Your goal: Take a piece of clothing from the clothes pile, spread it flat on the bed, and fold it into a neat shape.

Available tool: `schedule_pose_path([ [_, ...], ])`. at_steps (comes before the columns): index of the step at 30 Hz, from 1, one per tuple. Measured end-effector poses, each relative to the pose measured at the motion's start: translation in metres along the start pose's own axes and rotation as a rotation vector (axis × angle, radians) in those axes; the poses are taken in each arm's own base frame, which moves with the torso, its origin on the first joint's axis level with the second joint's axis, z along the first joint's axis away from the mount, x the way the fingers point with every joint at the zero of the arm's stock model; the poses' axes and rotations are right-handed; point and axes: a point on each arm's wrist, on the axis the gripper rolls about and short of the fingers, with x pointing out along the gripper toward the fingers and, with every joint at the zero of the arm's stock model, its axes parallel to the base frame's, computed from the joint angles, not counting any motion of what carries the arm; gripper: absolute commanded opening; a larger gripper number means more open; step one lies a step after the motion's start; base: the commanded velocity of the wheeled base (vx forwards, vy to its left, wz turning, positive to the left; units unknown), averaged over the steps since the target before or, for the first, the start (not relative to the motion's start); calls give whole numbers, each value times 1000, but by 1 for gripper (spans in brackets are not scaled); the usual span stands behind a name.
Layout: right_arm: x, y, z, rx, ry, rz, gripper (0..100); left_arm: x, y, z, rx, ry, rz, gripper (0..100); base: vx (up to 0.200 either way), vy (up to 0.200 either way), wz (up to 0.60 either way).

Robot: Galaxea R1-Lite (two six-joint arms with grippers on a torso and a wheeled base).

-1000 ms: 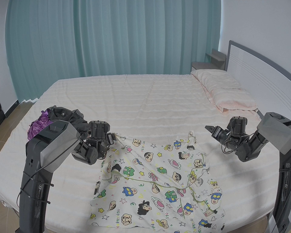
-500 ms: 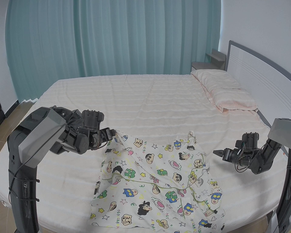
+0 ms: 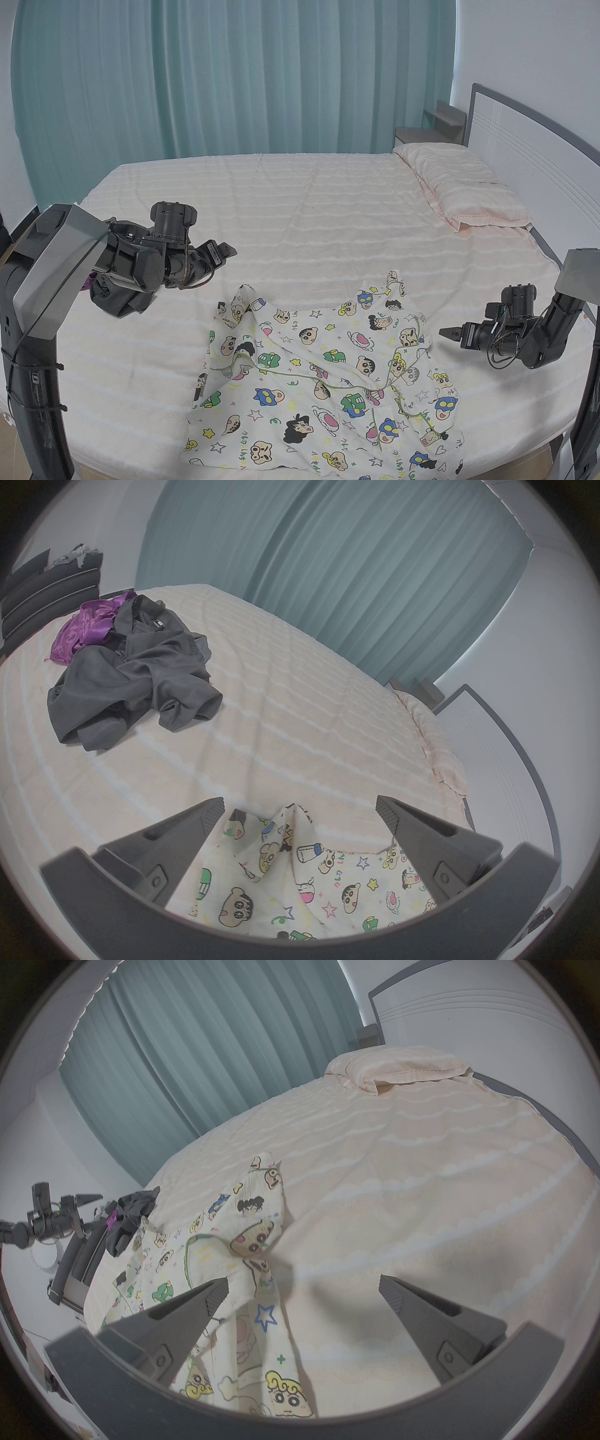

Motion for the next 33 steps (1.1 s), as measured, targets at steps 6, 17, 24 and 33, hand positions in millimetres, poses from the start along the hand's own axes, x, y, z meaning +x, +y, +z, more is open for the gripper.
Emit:
schedule_pose_path([
  [6, -2, -2, -8, -49, 31, -7, 100, -8, 4, 0, -9, 14, 5, 100, 0, 0, 0],
  [17, -5, -1, -26, -189, 97, -23, 100, -66, 18, -38, -47, 121, 4, 100, 0, 0, 0],
  [24, -8, -1, -33, -287, 123, -49, 100, -115, 26, -66, -62, 140, -14, 100, 0, 0, 0],
  [33, -7, 21, -48, -415, 171, -6, 100, -151, 36, -86, -104, 77, -24, 100, 0, 0, 0],
])
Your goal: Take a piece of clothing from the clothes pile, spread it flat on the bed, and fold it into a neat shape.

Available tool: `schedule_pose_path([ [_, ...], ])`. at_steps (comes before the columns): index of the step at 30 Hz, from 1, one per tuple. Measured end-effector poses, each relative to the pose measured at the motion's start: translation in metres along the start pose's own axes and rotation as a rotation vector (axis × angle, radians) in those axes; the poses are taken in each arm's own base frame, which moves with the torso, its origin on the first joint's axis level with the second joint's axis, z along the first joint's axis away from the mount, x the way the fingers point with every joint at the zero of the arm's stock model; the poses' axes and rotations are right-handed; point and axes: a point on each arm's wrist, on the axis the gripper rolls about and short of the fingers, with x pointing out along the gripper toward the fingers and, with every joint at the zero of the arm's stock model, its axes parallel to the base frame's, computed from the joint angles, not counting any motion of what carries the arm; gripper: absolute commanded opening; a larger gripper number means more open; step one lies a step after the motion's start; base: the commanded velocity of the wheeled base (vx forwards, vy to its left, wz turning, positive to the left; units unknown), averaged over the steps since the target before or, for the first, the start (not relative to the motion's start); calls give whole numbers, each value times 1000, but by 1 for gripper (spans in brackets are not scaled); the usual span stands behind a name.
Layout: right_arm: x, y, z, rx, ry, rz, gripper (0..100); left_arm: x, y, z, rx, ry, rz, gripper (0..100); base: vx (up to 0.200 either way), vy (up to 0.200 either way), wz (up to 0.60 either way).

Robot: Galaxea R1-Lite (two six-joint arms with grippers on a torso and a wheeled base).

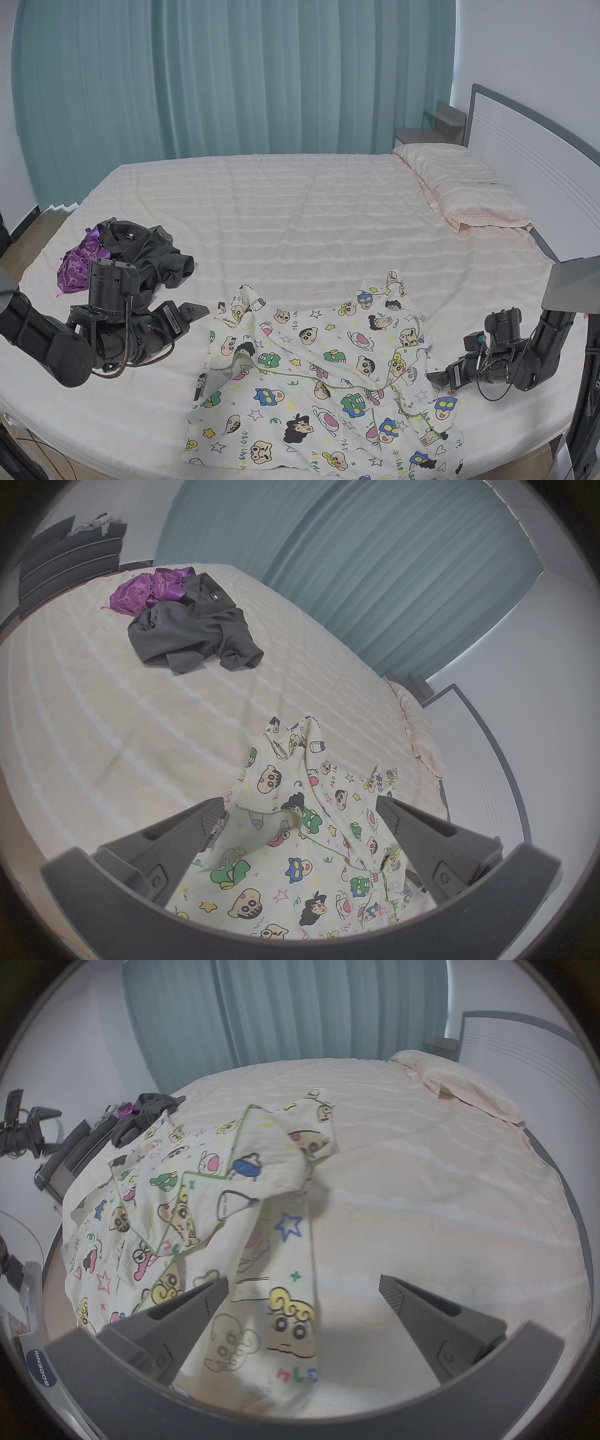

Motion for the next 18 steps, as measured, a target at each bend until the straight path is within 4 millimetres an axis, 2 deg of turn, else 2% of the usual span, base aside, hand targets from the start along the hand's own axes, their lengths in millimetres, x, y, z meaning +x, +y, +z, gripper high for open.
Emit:
schedule_pose_path([
  [13, 16, 26, -5, -67, 43, 13, 100, -9, 4, -5, 0, -8, -4, 100, 0, 0, 0],
  [14, 17, 27, -6, -69, 46, 11, 0, -9, 4, -5, 0, -9, -5, 100, 0, 0, 0],
  [18, 19, 28, -6, -64, 47, 12, 0, -8, 4, -5, 0, -9, -5, 100, 0, 0, 0],
])
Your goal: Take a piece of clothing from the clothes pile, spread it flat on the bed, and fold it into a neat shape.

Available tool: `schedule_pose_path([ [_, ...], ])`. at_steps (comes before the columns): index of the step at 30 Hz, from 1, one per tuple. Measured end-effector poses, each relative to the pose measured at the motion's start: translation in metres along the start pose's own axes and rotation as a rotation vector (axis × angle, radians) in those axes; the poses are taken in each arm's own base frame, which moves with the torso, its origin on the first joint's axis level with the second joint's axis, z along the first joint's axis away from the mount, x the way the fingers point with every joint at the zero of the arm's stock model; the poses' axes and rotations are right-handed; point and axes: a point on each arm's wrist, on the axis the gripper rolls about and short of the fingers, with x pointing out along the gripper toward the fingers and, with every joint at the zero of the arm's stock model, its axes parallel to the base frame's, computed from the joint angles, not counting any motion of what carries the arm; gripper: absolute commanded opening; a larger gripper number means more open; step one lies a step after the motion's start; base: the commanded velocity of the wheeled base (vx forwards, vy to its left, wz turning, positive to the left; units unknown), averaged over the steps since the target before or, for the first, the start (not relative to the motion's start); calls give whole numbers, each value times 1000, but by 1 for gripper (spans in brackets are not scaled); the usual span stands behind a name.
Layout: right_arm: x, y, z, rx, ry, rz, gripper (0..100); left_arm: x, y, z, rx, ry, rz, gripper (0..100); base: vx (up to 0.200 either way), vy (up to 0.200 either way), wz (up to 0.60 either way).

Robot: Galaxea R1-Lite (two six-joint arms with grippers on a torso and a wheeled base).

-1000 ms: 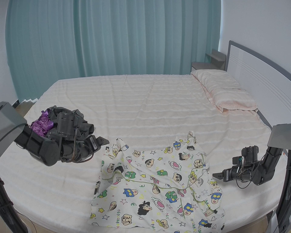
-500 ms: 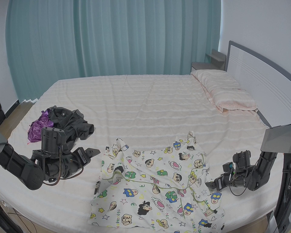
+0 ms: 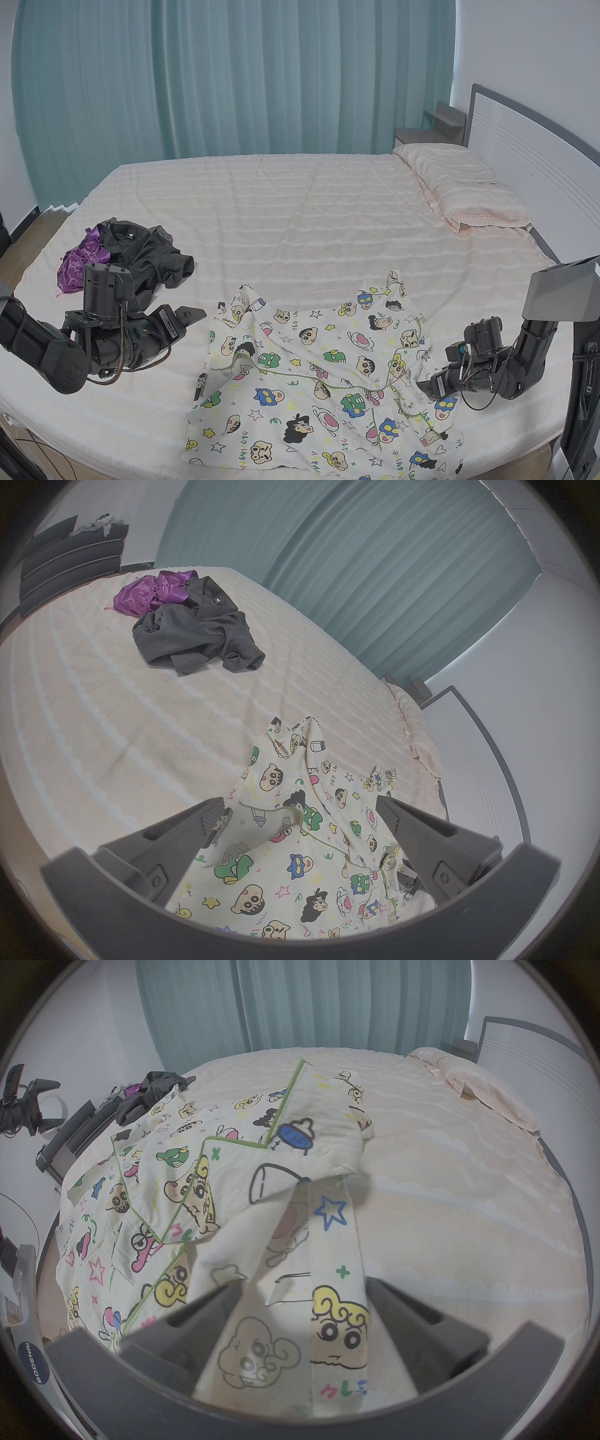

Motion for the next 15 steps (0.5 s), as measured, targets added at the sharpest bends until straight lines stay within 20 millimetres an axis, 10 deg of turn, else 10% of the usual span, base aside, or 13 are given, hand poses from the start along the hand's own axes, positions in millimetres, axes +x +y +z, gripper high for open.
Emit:
schedule_pose_path([
  [15, -11, -15, 3, 107, -25, -29, 0, 1, 1, -1, 3, 4, 3, 100, 0, 0, 0],
])
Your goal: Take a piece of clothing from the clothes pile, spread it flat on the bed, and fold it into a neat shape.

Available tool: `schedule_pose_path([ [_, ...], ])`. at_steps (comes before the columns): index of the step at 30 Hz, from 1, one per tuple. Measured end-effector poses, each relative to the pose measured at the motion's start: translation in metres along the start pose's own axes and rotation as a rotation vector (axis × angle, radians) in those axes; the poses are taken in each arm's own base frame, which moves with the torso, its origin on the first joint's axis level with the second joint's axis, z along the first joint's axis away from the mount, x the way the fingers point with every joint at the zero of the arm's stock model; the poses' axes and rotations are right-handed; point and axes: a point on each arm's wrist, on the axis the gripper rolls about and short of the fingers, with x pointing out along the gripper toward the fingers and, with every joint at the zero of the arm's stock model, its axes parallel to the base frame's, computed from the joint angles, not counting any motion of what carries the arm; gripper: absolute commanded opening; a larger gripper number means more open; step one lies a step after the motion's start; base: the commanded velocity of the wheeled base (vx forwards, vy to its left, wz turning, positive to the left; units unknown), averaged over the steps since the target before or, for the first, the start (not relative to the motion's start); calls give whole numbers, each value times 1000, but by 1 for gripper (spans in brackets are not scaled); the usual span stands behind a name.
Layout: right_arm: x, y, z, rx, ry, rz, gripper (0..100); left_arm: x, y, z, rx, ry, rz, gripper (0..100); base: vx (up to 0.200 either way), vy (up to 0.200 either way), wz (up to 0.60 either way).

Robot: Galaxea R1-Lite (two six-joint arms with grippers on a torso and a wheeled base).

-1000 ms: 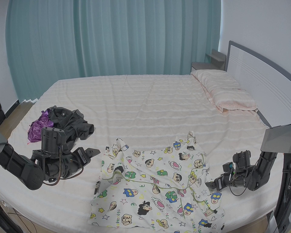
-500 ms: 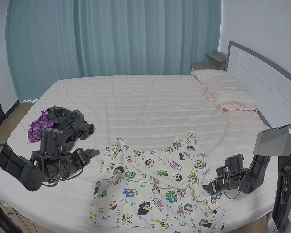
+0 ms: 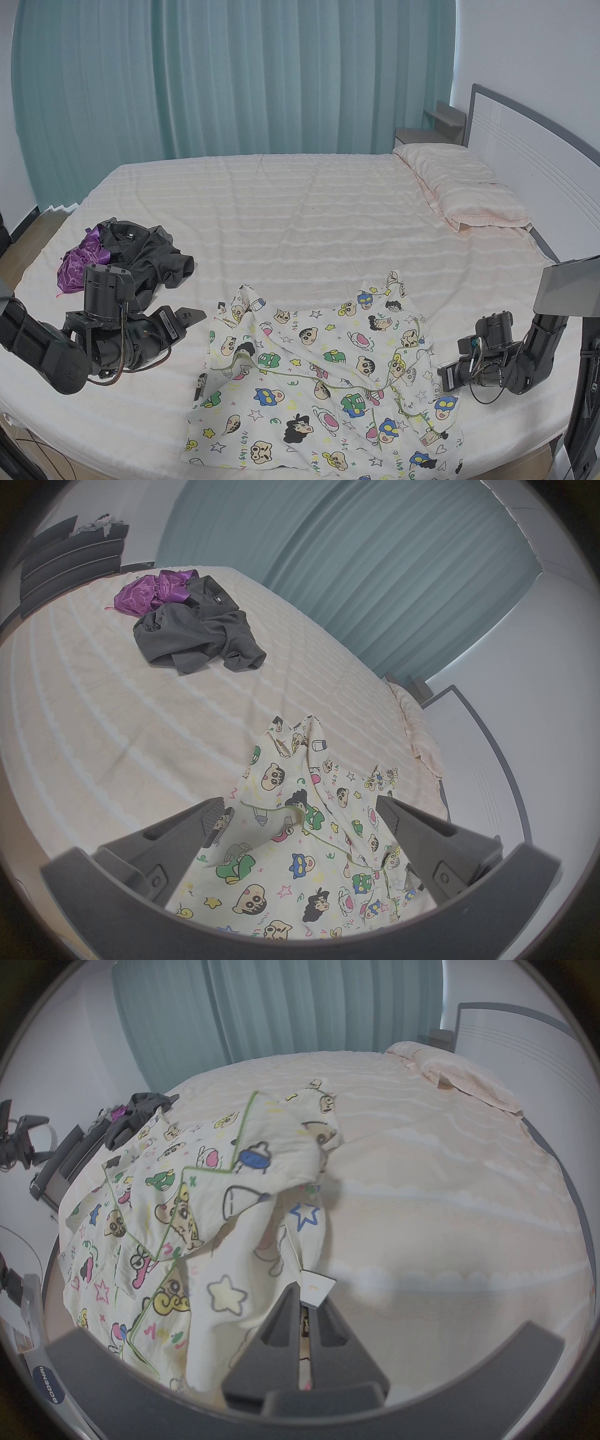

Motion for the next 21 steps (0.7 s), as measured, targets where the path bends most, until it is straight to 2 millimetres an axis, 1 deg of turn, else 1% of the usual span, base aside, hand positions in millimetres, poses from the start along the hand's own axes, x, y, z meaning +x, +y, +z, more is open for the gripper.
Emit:
schedule_pose_path([
  [5, -6, -12, 4, 28, -22, -31, 0, 0, 0, 0, 3, 1, 2, 100, 0, 0, 0],
  [16, -20, -60, 5, 131, -61, -151, 0, 0, 1, 0, 4, -1, 5, 100, 0, 0, 0],
  [21, -21, -72, 7, 153, -78, -178, 0, 1, 0, -1, 5, -1, 6, 100, 0, 0, 0],
])
